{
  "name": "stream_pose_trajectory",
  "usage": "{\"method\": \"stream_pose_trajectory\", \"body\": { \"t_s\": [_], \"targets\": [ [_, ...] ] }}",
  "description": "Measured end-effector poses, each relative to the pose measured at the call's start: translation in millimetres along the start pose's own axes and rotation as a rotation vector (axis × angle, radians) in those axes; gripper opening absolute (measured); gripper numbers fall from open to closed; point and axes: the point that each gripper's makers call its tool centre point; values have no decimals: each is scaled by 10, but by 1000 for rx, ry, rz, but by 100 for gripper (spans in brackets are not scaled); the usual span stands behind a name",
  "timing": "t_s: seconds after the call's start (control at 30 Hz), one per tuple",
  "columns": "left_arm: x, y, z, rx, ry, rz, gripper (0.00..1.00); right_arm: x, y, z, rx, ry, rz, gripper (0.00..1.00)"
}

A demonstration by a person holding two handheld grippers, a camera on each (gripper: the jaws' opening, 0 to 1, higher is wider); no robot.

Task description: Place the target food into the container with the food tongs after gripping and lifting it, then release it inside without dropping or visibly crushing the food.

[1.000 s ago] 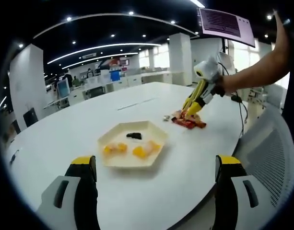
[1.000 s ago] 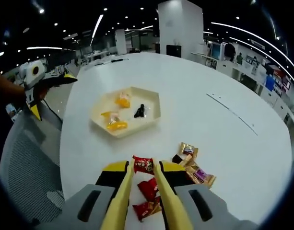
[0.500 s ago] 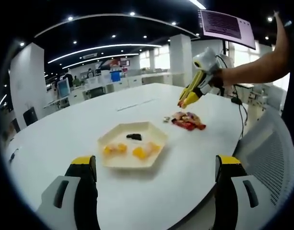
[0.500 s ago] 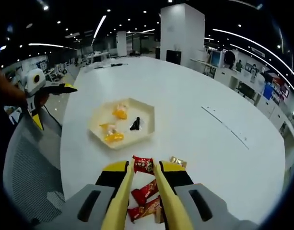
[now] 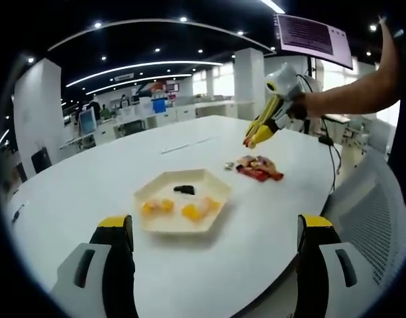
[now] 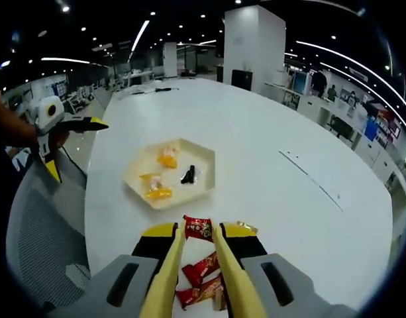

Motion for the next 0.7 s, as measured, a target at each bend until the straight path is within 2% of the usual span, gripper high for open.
{"method": "stream_pose_trajectory", "body": {
  "t_s": [0.7],
  "targets": [
    [-79, 34, -7, 8, 2, -42, 99, -325, -211, 51, -29, 26, -20, 24]
  ]
}}
Point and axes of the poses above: the point that each gripper's makers call its tool centre point, and the gripper's own axes: y roughly backward along the fingers, z roughly to its left, x roughly out of its underside, and after that the axes turned 10 degrees about y, right-handed
